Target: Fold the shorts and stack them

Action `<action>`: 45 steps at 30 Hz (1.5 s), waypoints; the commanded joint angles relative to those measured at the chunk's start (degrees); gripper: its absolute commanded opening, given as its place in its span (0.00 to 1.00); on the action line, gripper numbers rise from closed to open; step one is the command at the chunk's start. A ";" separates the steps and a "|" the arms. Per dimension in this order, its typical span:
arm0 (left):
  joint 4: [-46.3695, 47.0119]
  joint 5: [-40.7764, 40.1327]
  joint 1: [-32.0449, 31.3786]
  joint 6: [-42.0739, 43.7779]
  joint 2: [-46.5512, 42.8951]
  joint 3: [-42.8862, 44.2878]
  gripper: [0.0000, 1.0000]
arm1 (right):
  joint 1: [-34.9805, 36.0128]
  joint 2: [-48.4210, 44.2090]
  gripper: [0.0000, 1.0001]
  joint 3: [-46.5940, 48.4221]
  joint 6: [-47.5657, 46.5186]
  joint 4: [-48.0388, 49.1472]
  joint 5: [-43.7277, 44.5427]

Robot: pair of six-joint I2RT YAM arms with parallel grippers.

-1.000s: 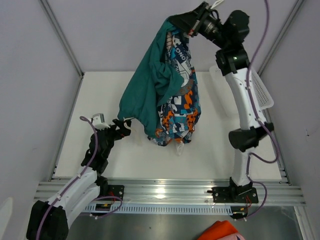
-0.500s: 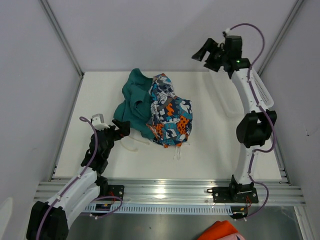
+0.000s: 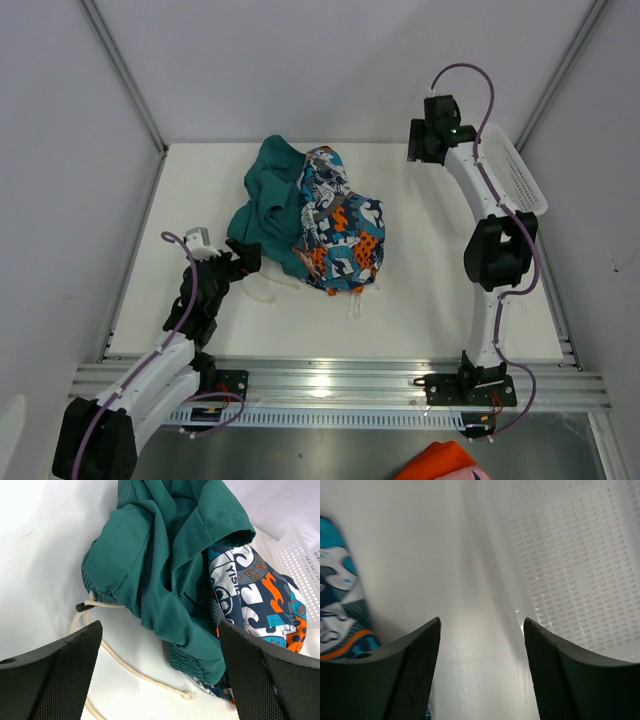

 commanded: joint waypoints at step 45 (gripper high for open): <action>1.89 0.23 -0.32 1.53 3.02 2.28 0.99 | 1.37 -0.88 0.84 -1.34 -8.78 6.81 14.15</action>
